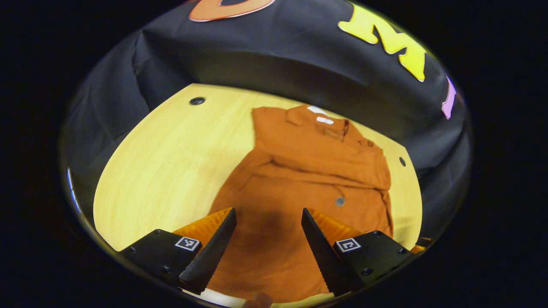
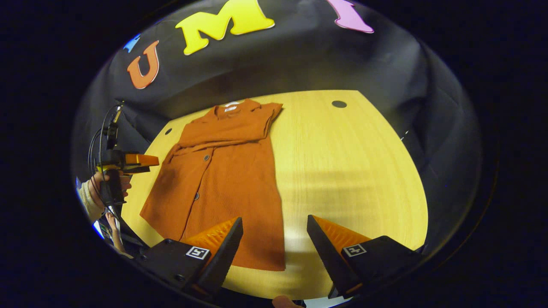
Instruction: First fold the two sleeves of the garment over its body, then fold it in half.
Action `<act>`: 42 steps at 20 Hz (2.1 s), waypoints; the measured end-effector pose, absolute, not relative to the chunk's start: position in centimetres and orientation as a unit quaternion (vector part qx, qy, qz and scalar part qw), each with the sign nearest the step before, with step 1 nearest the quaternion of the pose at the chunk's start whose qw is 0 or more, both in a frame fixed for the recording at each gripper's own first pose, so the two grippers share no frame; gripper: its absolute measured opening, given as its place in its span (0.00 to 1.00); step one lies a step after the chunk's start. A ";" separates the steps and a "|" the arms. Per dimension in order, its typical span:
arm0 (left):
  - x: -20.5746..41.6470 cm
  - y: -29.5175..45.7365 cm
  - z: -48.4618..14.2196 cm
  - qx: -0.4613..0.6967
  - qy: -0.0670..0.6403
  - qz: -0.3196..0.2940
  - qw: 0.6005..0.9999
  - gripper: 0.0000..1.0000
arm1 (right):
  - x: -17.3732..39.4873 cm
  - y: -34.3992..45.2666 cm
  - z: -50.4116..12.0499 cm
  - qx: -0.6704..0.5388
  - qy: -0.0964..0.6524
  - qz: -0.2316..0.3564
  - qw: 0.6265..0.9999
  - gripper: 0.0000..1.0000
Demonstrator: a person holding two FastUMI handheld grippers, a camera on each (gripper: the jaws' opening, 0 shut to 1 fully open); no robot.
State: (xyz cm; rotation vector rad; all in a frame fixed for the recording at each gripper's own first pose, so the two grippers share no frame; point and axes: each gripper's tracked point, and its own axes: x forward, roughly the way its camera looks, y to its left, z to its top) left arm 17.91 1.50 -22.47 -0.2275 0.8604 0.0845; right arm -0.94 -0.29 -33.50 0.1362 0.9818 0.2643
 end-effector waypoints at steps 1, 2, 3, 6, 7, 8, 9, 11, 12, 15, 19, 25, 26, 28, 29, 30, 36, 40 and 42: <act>16.4 2.7 -23.0 -0.111 0.424 0.047 0.898 0.99 | -1.1 0.2 -34.3 0.059 0.479 0.130 0.866 0.94; 15.1 3.7 -23.4 -0.111 0.430 0.051 0.894 0.99 | -1.2 0.5 -34.9 0.053 0.486 0.131 0.862 0.96; 14.0 4.5 -23.7 -0.107 0.435 0.055 0.892 0.99 | -1.2 0.6 -35.5 0.046 0.492 0.131 0.859 0.97; 11.8 7.3 -25.8 -0.087 0.451 0.064 0.886 0.99 | -1.4 0.4 -36.7 0.005 0.499 0.137 0.856 0.96; 10.3 7.3 -25.8 -0.087 0.456 0.064 0.883 0.99 | -1.7 0.3 -37.1 -0.007 0.504 0.140 0.852 0.96; 9.8 7.3 -26.1 -0.092 0.466 0.061 0.878 0.99 | -2.0 0.1 -37.4 -0.016 0.510 0.143 0.848 0.96; 9.1 7.5 -26.6 -0.096 0.475 0.063 0.872 0.99 | -1.9 -0.2 -37.9 -0.022 0.515 0.143 0.845 0.96; 8.2 8.4 -27.3 -0.091 0.487 0.078 0.865 0.99 | -1.9 -0.3 -38.6 -0.019 0.524 0.142 0.840 0.96; 7.8 8.7 -27.8 -0.091 0.500 0.083 0.857 0.99 | -1.9 -0.3 -39.0 -0.013 0.532 0.137 0.836 0.97; 5.9 7.5 -28.9 -0.118 0.551 0.068 0.823 0.99 | -3.1 -0.3 -39.4 0.012 0.559 0.133 0.818 0.97; 5.4 6.3 -28.8 -0.144 0.590 0.006 0.794 0.98 | -6.1 -0.5 -41.1 0.048 0.636 0.147 0.756 0.94; 3.9 6.3 -27.8 -0.215 0.664 -0.114 0.707 0.96 | -6.8 -0.6 -40.9 0.135 0.695 0.197 0.678 0.96; 3.9 5.9 -27.4 -0.233 0.668 -0.137 0.693 0.94 | -6.8 -0.7 -40.9 0.139 0.696 0.216 0.670 0.96; 3.9 5.2 -26.4 -0.266 0.672 -0.189 0.665 0.92 | -6.6 -0.3 -40.7 0.173 0.696 0.239 0.655 0.93; 4.1 5.0 -26.0 -0.286 0.670 -0.210 0.652 0.91 | -6.6 -0.2 -40.5 0.194 0.695 0.246 0.648 0.92; 4.4 5.4 -25.5 -0.308 0.669 -0.226 0.638 0.90 | -6.7 -0.1 -40.3 0.211 0.694 0.251 0.641 0.92; 4.3 5.8 -25.2 -0.357 0.644 -0.275 0.619 0.86 | -6.7 0.5 -40.4 0.254 0.697 0.244 0.624 0.88; 4.8 5.3 -25.2 -0.343 0.641 -0.289 0.622 0.86 | -6.8 2.5 -40.4 0.262 0.708 0.240 0.610 0.84; 4.8 5.0 -25.3 -0.337 0.640 -0.291 0.626 0.86 | -6.9 3.0 -40.6 0.247 0.713 0.247 0.608 0.84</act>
